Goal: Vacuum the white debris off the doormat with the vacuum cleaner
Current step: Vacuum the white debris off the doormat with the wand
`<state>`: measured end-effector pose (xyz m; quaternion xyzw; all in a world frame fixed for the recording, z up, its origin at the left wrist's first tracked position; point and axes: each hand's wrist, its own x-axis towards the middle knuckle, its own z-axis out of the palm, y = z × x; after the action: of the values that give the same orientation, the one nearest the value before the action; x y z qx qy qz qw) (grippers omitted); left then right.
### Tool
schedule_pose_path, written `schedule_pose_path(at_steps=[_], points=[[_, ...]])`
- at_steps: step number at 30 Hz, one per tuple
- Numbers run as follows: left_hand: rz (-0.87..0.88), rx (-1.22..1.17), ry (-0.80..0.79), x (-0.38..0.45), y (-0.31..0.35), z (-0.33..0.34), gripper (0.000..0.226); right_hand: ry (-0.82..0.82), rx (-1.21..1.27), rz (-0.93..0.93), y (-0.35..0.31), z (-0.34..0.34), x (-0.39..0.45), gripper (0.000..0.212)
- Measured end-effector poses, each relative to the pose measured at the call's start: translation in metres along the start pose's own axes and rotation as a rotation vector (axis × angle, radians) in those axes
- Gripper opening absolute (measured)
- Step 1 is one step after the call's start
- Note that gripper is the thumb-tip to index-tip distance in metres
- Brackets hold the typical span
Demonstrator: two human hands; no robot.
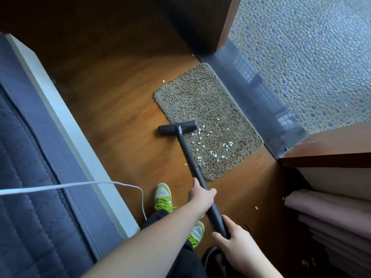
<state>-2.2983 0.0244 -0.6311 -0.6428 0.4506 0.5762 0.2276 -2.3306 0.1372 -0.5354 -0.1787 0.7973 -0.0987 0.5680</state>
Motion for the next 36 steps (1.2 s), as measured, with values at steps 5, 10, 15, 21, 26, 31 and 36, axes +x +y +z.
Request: schedule_pose_path(at_steps=[5,10,15,21,26,31,36], points=[[-0.002,0.0,0.004,-0.004,-0.004,0.006,0.082,0.007,0.011,0.015,0.007,0.0,-0.006,0.031],[0.006,0.036,-0.01,-0.011,-0.01,0.014,0.083,0.001,0.052,0.042,0.011,-0.001,-0.015,0.031],[0.022,0.082,-0.03,-0.018,-0.013,0.021,0.081,0.032,0.054,0.084,0.019,0.003,-0.023,0.044],[0.035,0.122,-0.048,-0.019,-0.016,0.028,0.082,0.074,0.107,0.116,0.025,0.007,-0.03,0.057],[0.039,0.125,-0.068,-0.018,-0.016,0.033,0.083,0.058,0.141,0.142,0.029,0.009,-0.029,0.05],[0.052,0.177,-0.062,-0.012,-0.013,0.035,0.082,0.072,0.133,0.127,0.03,0.008,-0.028,0.03],[0.073,0.201,-0.04,-0.002,-0.005,0.034,0.083,0.068,0.149,0.096,0.025,0.005,-0.019,0.025]])
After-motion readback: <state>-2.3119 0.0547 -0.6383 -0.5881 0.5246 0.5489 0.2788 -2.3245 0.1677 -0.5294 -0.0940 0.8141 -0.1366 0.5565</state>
